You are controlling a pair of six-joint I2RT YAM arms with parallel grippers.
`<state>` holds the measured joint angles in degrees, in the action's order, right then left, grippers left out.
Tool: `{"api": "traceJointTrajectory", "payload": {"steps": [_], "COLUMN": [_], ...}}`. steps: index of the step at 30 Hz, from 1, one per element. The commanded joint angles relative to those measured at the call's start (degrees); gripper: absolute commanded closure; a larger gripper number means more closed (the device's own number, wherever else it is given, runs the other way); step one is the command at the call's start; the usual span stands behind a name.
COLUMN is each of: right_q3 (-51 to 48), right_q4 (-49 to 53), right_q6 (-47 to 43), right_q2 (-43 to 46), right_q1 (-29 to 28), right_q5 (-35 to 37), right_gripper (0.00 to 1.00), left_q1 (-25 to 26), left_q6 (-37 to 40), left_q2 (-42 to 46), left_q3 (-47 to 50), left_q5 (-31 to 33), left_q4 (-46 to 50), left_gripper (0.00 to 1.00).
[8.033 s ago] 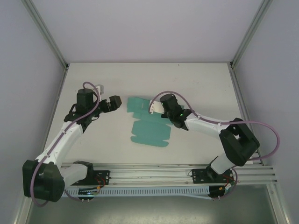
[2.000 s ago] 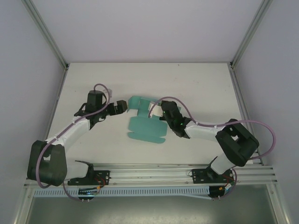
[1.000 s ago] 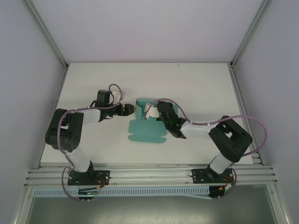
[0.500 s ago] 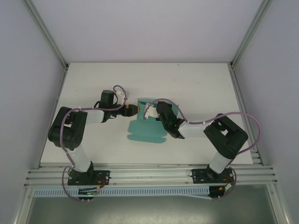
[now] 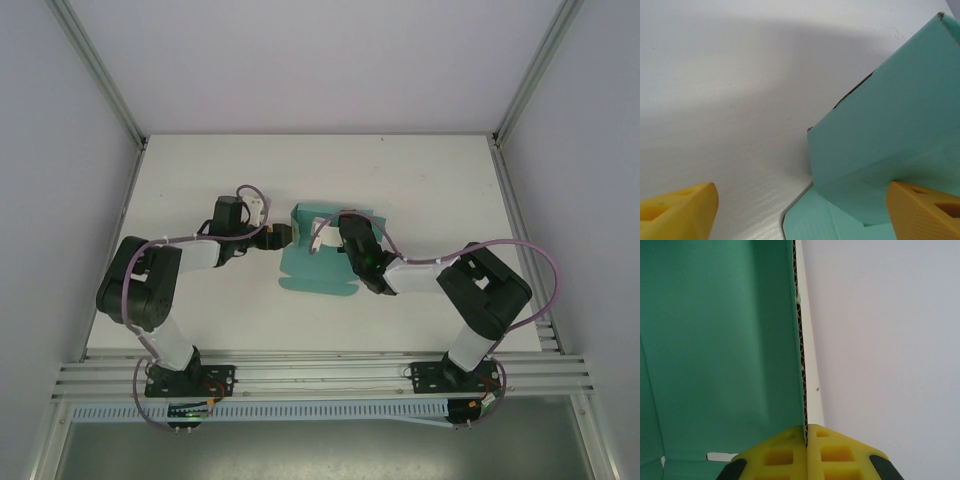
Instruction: Assemble paper box
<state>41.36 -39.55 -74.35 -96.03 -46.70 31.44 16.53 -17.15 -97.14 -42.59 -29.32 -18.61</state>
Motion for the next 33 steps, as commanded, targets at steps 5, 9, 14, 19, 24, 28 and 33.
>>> {"api": "traceJointTrajectory", "payload": {"steps": [5,9,14,19,24,28,33], "right_q3": [-2.9,-4.8,-6.6,-6.6,-6.3,-5.7,-5.2], "right_q4": [-9.6,-15.0,-19.4,-19.5,-16.8,-13.1,-12.0], "right_q6": [-3.5,-4.2,-1.9,-1.6,-0.3,0.8,1.3], "right_q2": [-2.2,-5.2,-7.2,-6.5,-4.4,-3.1,-3.1], "right_q1": [-0.7,-1.6,-3.0,-3.4,-3.5,-3.8,-4.6], "right_q5": [1.9,4.0,5.6,5.9,5.0,4.2,4.0], "right_gripper": [1.00,1.00,1.00,1.00,1.00,1.00,1.00], "left_q1": [0.3,0.4,0.7,1.6,2.8,3.1,3.8], "left_q6": [2.4,4.0,6.1,7.7,9.1,7.6,7.1], "left_q2": [2.4,0.3,-0.5,-4.2,-5.7,-6.7,-7.4], "left_q3": [2.9,3.6,5.5,3.1,1.5,0.3,-1.3], "left_q5": [-5.1,-10.0,-8.0,-8.5,-6.6,-3.8,-0.6], "left_q4": [-4.5,-8.6,-15.2,-15.3,-14.5,-14.6,-14.9], "left_gripper": [0.15,0.19,0.26,0.29,0.29,0.29,0.31]}}
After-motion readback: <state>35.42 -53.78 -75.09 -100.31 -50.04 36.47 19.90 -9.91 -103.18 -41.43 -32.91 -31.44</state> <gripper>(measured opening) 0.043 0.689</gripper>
